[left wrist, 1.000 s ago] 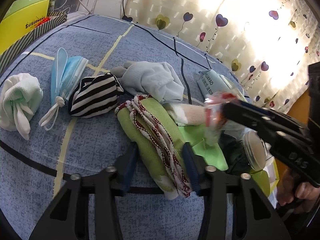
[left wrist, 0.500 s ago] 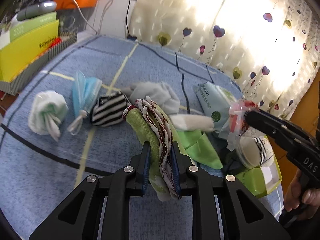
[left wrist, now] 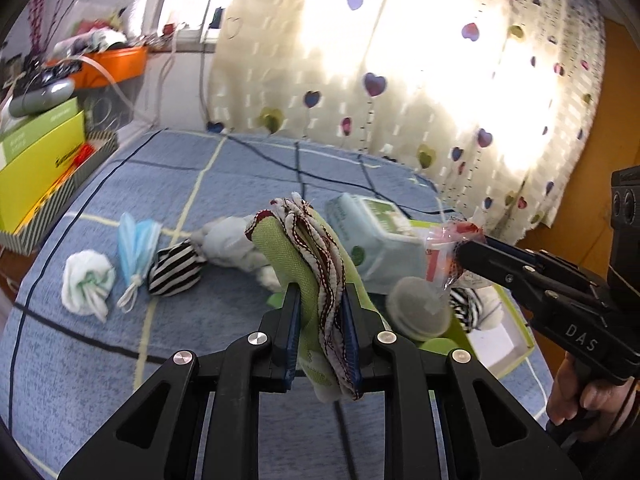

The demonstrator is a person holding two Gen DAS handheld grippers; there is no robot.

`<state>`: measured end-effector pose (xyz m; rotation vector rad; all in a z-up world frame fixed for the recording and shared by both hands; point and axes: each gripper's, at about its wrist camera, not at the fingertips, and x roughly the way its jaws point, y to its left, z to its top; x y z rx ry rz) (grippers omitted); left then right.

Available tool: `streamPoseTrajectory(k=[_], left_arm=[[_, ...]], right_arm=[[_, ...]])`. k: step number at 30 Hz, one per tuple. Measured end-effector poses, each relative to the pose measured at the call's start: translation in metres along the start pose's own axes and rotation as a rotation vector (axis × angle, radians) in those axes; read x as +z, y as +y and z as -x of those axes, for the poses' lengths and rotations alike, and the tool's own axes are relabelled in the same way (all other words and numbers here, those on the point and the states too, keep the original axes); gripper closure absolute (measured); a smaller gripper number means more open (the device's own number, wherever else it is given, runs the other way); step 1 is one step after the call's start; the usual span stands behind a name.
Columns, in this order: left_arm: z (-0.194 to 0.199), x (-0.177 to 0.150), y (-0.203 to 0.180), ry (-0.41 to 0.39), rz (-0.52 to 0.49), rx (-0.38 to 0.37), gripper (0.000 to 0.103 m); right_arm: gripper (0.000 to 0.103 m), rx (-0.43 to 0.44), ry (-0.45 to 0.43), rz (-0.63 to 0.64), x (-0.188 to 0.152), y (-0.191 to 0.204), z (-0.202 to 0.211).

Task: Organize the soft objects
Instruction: 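Carry the green cloth and the bag into the white box and release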

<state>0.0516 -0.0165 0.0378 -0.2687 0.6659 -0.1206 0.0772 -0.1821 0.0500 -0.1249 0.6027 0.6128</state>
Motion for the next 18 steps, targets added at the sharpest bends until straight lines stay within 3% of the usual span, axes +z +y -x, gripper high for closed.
streamPoseTrajectory(k=[18], left_arm=[[-0.013, 0.012, -0.082, 0.01, -0.15, -0.115, 0.083]], right_arm=[[0.084, -0.128, -0.079, -0.143, -0.028, -0.076, 0.06]])
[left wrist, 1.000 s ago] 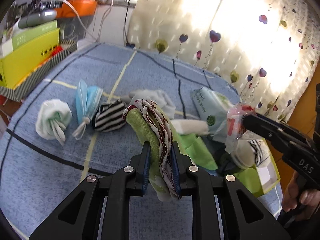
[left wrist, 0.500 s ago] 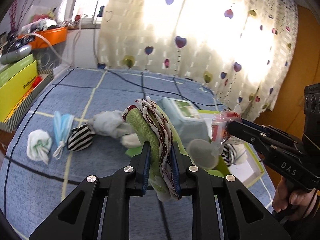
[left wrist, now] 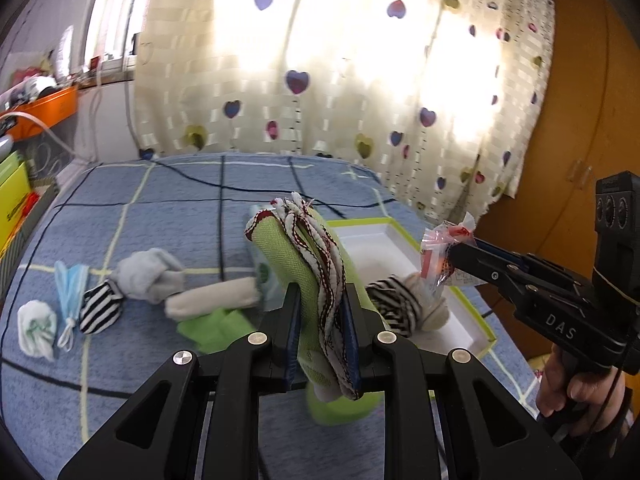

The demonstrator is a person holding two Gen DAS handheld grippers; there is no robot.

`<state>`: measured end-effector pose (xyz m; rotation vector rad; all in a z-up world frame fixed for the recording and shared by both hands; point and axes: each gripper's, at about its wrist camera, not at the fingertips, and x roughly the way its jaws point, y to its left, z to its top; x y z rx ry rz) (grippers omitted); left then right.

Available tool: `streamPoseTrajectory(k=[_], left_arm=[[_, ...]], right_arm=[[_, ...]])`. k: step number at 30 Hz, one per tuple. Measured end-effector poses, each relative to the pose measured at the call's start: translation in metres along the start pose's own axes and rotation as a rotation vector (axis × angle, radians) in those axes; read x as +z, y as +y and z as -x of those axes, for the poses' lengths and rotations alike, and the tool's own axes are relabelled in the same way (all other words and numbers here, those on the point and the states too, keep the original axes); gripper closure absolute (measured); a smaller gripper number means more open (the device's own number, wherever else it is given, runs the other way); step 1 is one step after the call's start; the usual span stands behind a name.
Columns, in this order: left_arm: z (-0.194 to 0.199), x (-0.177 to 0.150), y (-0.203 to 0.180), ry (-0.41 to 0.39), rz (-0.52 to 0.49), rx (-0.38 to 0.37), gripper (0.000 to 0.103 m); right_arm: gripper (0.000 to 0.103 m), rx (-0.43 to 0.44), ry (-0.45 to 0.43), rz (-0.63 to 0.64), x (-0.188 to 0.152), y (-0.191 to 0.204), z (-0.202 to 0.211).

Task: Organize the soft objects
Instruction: 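Carry the green cloth and the bag into the white box and release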

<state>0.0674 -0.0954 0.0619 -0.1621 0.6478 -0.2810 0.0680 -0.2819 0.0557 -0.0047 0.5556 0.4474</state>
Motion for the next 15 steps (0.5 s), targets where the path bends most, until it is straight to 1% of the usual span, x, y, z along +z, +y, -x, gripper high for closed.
streamPoseTrajectory(k=[9, 15], left_arm=[[-0.019, 0.001, -0.038, 0.035, -0.055, -0.065, 0.083], [-0.037, -0.006, -0.057, 0.091, -0.082, -0.099, 0.083]], right_arm=[[0.084, -0.068, 0.009, -0.075, -0.016, -0.047, 0.013], [0.084, -0.099, 0.06, -0.12, -0.038, -0.074, 0.01]])
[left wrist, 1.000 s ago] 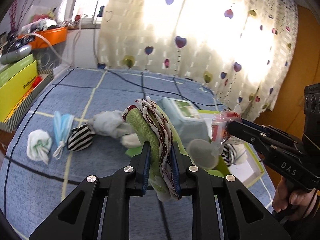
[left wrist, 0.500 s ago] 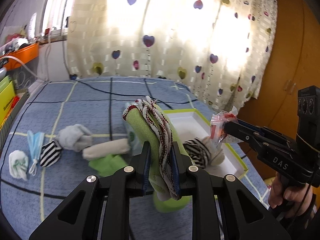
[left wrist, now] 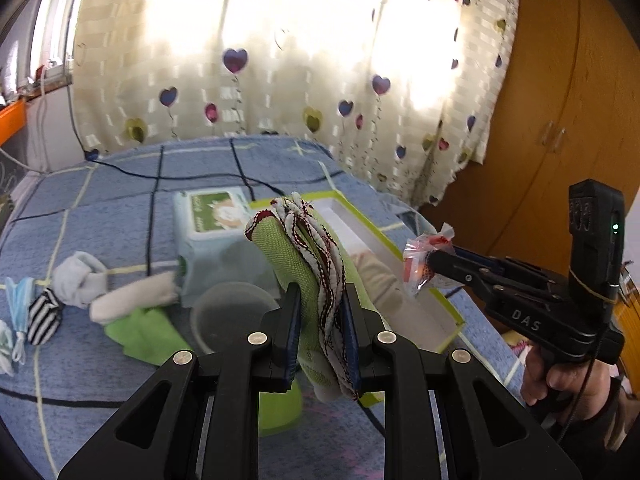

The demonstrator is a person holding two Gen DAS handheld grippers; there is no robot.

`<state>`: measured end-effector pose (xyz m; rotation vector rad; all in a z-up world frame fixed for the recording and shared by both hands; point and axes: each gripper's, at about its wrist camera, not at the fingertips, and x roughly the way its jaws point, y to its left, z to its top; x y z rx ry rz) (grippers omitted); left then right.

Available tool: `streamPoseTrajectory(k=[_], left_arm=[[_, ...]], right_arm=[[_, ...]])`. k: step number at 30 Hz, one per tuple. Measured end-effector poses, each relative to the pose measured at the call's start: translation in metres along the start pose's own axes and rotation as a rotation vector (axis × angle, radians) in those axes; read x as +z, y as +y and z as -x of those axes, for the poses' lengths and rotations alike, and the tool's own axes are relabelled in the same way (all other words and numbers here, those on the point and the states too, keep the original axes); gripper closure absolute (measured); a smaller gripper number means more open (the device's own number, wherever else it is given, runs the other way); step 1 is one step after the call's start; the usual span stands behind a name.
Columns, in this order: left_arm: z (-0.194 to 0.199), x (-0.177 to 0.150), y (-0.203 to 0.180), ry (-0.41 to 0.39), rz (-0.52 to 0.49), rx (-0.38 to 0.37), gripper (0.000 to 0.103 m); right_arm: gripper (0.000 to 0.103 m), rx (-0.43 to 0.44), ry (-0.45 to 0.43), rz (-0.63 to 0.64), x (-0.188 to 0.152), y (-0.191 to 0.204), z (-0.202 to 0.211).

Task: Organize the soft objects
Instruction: 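Carry the green cloth and the bag into the white box and release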

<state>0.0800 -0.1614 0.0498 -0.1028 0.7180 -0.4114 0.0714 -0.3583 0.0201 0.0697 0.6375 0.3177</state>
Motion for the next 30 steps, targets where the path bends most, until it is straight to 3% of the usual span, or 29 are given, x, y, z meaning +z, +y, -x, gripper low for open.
streamPoseTrajectory(k=[14, 30], left_arm=[[-0.055, -0.021, -0.037, 0.183, -0.053, -0.088, 0.083], [-0.097, -0.01, -0.026, 0.222, -0.007, -0.041, 0.082]], right_arm=[[0.084, -0.008, 0.135, -0.035, -0.04, -0.031, -0.026], [0.084, -0.019, 0.122, -0.025, -0.019, -0.042, -0.058]])
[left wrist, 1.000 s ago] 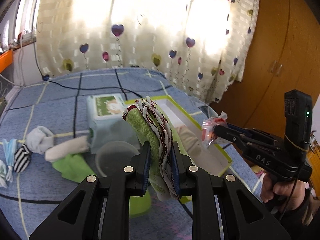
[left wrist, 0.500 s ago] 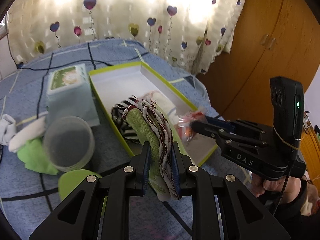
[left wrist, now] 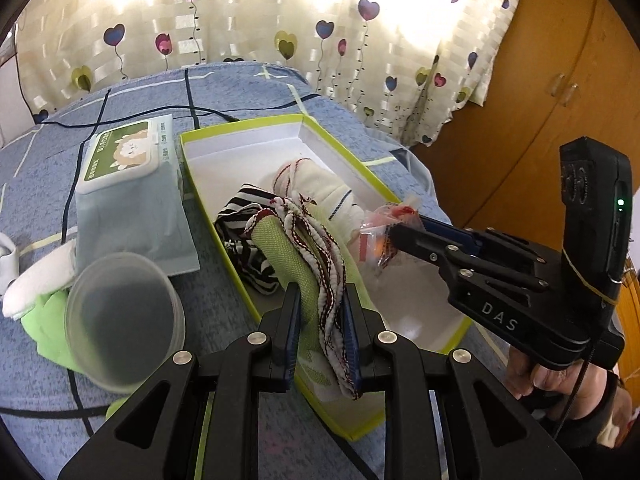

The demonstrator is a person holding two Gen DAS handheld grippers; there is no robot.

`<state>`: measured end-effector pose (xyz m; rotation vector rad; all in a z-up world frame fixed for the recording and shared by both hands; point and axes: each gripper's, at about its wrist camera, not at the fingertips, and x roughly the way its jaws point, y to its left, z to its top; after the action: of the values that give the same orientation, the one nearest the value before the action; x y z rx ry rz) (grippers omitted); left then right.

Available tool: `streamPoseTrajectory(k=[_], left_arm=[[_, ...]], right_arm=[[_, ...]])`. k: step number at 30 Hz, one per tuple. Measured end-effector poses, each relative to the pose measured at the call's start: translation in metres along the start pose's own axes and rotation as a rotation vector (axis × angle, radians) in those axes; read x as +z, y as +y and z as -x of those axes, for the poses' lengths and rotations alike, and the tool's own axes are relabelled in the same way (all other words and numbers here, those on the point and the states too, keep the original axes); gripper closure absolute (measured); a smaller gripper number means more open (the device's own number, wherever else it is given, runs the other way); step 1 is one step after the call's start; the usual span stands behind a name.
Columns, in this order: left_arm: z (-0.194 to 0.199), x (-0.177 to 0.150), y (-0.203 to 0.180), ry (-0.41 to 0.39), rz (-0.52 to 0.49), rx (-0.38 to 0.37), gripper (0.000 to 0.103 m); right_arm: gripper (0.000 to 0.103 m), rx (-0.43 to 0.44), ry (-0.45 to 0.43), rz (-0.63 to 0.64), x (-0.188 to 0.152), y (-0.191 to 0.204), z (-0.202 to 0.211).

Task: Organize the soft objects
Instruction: 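Carry the green cloth and the bag into the white box and release, then move both tools back toward the green cloth and white towel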

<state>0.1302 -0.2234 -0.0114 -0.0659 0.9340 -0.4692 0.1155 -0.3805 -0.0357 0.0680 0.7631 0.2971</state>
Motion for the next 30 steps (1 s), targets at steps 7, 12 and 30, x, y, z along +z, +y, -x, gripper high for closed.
streamPoseTrajectory(k=[7, 12, 30], left_arm=[[-0.004, 0.003, 0.002, 0.002, 0.006, -0.006, 0.078], [0.008, 0.002, 0.0, -0.033, -0.011, 0.0, 0.077], [0.042, -0.002, -0.006, -0.094, -0.028, -0.024, 0.077]], right_arm=[[0.049, 0.0, -0.01, 0.0, 0.002, -0.005, 0.003], [0.049, -0.008, -0.043, 0.002, 0.002, -0.006, 0.015], [0.043, -0.017, -0.094, 0.027, -0.003, 0.012, 0.051]])
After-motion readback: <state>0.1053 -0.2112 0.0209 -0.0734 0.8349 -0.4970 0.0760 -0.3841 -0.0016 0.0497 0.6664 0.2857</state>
